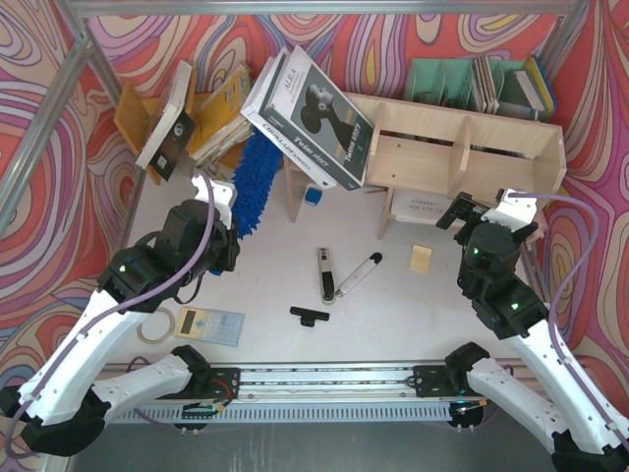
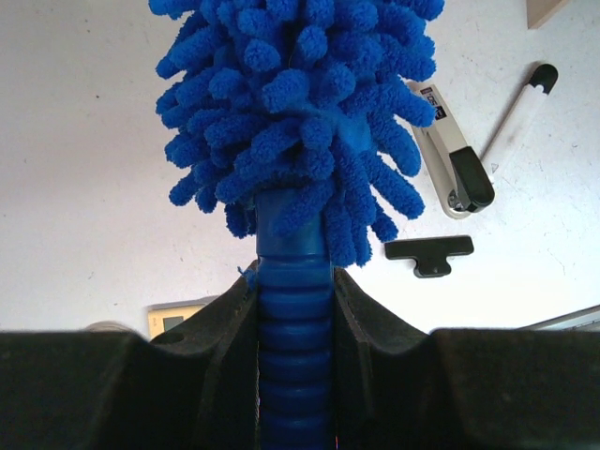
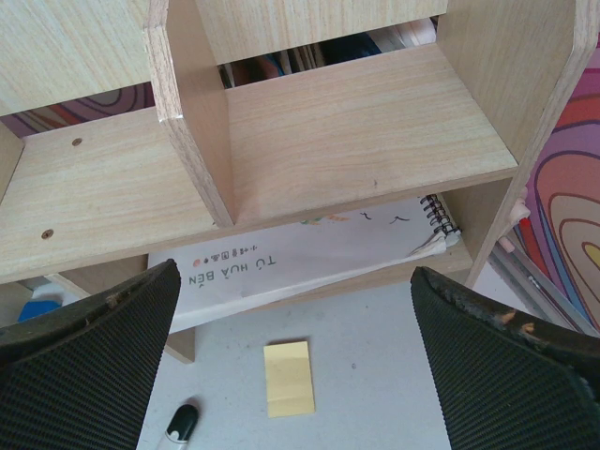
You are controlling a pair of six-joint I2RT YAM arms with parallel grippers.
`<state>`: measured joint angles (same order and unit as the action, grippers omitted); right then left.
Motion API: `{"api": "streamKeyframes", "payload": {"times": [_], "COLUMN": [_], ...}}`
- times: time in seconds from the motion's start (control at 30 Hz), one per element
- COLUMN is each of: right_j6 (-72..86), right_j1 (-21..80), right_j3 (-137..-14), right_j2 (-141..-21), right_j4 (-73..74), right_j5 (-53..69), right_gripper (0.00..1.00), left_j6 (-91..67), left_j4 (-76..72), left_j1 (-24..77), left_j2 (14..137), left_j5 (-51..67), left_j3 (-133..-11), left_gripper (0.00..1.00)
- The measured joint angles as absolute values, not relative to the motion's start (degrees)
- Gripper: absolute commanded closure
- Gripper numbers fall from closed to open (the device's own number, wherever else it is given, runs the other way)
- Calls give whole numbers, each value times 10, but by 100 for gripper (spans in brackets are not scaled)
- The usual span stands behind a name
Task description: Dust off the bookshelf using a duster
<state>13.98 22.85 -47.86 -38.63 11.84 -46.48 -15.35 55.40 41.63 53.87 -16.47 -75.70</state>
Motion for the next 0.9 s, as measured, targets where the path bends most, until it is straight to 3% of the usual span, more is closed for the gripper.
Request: {"api": "streamKeyframes", "payload": {"times": [0.9], "right_j6": [144], "right_j1": [229], "right_j3": [-475], "right_j2": [-383], "right_j4": [119], "right_j5": [-465], "right_gripper": [1], "left_j6": [-220], "left_j4": [478], "left_j1": [415], "left_j2": [539], "left_j5": [-126], "left_j3": [-600], "left_gripper": [100]}}
